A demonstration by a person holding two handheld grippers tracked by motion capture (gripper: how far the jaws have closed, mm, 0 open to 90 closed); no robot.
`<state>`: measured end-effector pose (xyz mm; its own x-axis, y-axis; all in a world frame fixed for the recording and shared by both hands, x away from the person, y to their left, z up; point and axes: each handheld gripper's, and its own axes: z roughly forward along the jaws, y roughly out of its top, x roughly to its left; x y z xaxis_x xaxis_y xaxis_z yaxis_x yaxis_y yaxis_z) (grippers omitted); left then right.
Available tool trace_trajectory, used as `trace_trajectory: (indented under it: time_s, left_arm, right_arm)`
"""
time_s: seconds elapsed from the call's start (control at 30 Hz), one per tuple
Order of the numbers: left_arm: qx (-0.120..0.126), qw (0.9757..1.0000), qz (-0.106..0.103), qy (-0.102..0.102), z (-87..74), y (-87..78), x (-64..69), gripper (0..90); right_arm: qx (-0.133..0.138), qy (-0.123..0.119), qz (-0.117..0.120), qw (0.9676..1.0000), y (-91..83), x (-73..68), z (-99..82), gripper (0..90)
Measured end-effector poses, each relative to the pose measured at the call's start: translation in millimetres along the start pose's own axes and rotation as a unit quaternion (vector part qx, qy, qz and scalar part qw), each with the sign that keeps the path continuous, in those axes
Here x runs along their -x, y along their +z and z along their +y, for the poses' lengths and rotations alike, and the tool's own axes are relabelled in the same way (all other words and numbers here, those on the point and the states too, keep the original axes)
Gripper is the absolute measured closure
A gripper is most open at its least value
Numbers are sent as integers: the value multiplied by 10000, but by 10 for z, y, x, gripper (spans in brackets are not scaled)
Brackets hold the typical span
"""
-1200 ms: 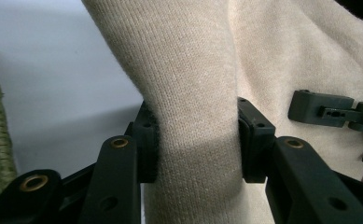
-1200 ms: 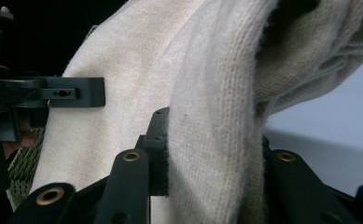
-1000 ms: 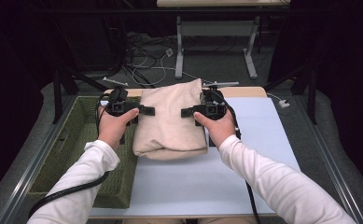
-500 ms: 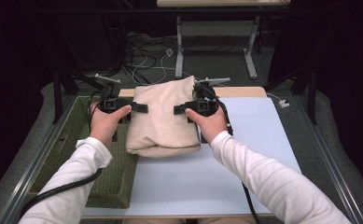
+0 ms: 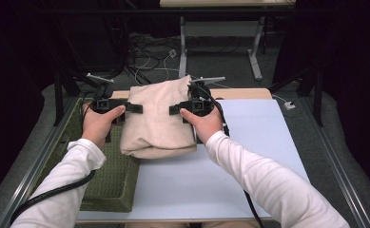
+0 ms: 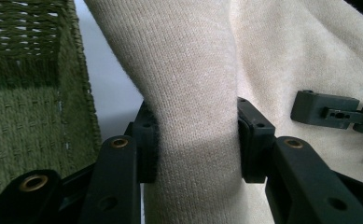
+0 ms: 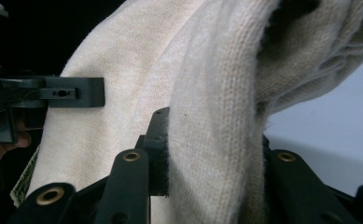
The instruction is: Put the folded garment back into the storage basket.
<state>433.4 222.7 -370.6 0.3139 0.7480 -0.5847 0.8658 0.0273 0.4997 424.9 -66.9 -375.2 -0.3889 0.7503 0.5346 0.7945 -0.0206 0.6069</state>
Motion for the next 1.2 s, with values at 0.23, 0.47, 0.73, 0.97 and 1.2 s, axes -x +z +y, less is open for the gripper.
trace_trajectory:
  time_s: [0.23,0.47,0.73,0.97,1.2]
  left_arm:
    - [33,10000,55,-52,-1,-103,-86,591]
    - [5,10000,81,-40,15,-202,-193,591]
    - [-39,9999,98,-107,34,-321,-326,591]
    - [-36,9998,137,-109,47,-421,-416,590]
    - [-50,9998,133,-164,51,-519,-534,591]
  right_arm:
    - [-16,-20,33,10000,97,-101,9,638]
    - [-30,-53,42,10000,203,-207,14,638]
    - [-34,-85,61,9999,321,-341,25,638]
    - [-45,-120,77,9999,408,-456,26,638]
    - [-75,-103,87,9999,510,-565,35,638]
